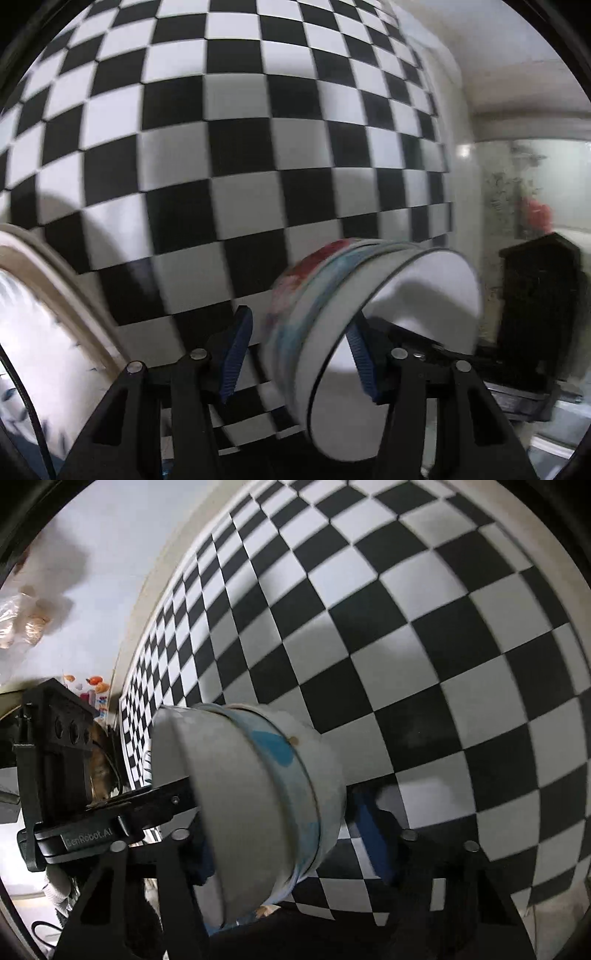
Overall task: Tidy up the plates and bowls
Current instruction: 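Grasp the rim of the nested bowl stack with both tools, then carry the bowl stack with both tools and lower it onto the plate stack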
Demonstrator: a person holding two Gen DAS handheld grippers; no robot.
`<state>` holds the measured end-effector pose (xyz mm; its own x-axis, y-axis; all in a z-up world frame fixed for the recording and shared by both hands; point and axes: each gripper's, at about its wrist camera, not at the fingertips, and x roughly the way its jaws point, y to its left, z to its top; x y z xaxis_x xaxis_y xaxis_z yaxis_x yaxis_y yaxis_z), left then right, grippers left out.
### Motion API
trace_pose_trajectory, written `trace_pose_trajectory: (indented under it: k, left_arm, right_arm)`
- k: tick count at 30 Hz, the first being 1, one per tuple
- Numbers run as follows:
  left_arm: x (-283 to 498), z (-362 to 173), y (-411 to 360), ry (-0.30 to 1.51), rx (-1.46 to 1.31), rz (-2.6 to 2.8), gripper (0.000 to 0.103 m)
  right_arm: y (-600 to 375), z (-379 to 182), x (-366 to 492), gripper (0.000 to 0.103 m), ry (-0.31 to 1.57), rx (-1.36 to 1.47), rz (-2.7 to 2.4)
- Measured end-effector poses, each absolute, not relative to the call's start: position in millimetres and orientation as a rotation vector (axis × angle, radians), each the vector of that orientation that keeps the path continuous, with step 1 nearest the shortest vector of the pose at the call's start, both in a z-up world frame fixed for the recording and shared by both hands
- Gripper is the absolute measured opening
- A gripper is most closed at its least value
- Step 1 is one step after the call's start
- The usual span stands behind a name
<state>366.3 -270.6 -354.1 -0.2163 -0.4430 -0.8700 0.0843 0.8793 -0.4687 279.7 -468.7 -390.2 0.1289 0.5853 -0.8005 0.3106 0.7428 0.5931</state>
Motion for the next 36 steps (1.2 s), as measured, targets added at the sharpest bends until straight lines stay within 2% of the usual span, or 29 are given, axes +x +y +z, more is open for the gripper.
trace_pose_trajectory:
  k: [9,18,26,36]
  left_arm:
    - [360.0,-347.0,-267.7,1.681,-0.255,-0.471,0.045]
    - [352.5,-324.8,-252.5,1.627,-0.255,-0.445,0.045]
    - [354.4,-291.0,-209.5,1.518,-0.312,-0.402,0.045]
    - [350.5,-276.8,-144.6,1.439,-0.359,-0.296,0.045]
  right_arm:
    - [-465.6,-398.9,285.4,0.056,1.483,0.754,0.218]
    - [-442.8,-375.4,292.5,0.053,1.469,0.704,0.242]
    - [-416.1,-336.4,302.4,0.048,1.404,0.622,0.3]
    - [-349.0,-309.9,322.5,0.046,1.385,0.475,0.405]
